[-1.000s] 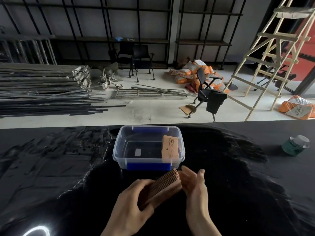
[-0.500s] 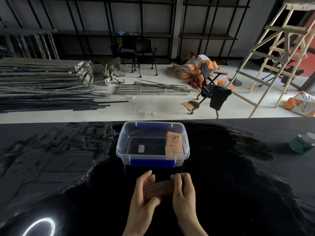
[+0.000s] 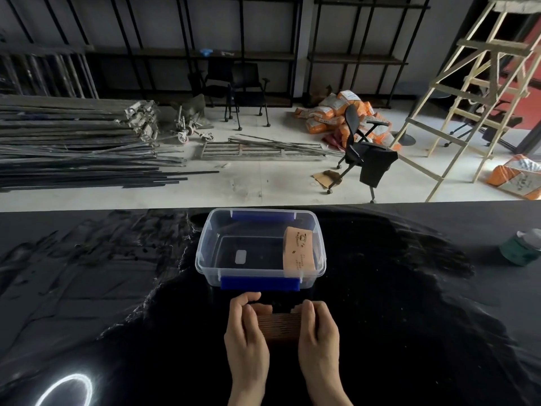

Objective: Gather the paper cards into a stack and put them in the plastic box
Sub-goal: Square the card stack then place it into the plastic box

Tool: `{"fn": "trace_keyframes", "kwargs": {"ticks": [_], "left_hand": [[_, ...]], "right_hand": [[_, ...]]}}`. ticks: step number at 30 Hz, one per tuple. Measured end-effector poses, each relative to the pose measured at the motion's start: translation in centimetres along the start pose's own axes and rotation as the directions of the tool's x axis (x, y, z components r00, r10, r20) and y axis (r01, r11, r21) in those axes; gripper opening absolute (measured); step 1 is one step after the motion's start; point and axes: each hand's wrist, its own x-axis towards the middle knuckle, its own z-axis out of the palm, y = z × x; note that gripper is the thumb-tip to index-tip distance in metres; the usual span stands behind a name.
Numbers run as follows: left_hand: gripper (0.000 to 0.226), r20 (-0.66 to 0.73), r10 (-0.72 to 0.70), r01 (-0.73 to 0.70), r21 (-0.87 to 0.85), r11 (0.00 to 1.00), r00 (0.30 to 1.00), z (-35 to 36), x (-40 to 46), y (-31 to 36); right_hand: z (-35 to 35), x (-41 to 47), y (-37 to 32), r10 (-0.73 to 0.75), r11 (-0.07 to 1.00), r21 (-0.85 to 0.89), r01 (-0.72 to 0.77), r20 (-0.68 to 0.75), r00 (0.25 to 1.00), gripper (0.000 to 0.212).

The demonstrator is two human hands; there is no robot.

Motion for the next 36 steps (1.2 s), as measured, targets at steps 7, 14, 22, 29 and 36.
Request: {"fn": "trace_keyframes", "kwargs": {"ticks": [7,14,22,29,36], "left_hand": [[0.027,-0.072,-0.016,0.005,-0.149,0.989,0.997,0.6,0.6,0.8],[0.026,-0.093,-0.1,0.079,-0.207,0.975,0.991,0.7,0.4,1.0],[0.03,-0.079,0.037,-0.038,-0.004,0.999,0.996,-1.7,-3.7,0.2],[0.029,-0.048,0.112,-0.115,-0.059,0.992,0.993,-0.6,0.0,2.3],[0.041,0.316,0.339,-0.42,0.239,0.875,0.886,-2.9,2.6,2.9]], "right_hand": [[0.3,0.6,-0.3,-0.017,1.0,0.016,0.017,-0.014,1.0,0.035],[0.5,0.4,-0.3,-0.007,1.0,0.001,0.007,-0.035,0.999,0.036],[-1.5,-4.0,-0.2,-0.025,1.0,-0.004,0.025,-0.003,1.0,0.034],[-0.5,-0.3,-2.8,-0.055,0.998,0.013,0.055,-0.013,0.998,0.036],[0.5,2.4,-2.7,-0.012,1.0,0.026,0.011,0.019,1.0,0.036]]}}
